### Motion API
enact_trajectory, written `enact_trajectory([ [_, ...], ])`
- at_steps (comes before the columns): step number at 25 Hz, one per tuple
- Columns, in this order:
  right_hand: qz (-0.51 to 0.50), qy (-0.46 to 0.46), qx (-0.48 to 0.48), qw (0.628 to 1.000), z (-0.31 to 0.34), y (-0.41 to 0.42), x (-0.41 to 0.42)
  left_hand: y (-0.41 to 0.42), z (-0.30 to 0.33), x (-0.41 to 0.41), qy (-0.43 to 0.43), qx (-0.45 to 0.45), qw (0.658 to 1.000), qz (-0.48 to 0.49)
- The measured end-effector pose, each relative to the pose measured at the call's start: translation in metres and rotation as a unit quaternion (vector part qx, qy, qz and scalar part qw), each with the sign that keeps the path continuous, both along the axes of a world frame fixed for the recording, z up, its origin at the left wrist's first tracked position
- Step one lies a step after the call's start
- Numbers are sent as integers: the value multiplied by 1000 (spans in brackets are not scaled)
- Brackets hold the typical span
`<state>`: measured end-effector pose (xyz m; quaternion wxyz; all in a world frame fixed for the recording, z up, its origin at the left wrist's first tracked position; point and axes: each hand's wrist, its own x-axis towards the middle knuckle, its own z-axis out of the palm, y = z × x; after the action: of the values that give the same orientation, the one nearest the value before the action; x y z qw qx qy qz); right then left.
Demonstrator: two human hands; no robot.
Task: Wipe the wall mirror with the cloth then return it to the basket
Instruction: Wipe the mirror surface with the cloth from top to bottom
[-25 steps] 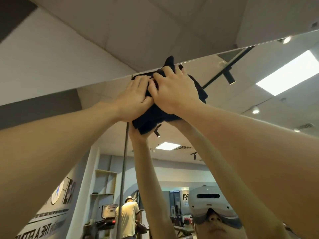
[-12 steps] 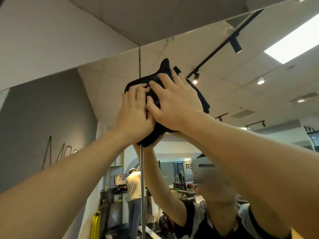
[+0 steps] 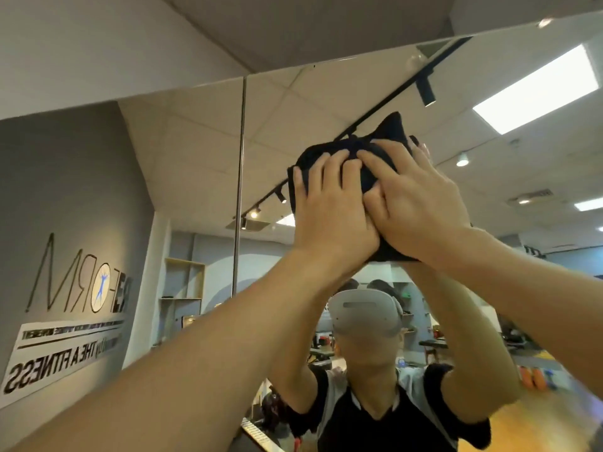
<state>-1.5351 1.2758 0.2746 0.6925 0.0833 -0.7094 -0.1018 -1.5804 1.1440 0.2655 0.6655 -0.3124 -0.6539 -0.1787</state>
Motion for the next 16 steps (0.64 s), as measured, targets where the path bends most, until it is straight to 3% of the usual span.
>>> enact_trajectory([
  [5,2,15,-21,1000,70,-49,-16,-47,73,-8,-22,-12,1000,0],
  [11,0,-27,76,997,56,-108,-33,-104,32,-27,-46,67,997,0],
  [16,20,-45,96,994,59,-49,-16,-45,24,-8,-11,108,994,6],
])
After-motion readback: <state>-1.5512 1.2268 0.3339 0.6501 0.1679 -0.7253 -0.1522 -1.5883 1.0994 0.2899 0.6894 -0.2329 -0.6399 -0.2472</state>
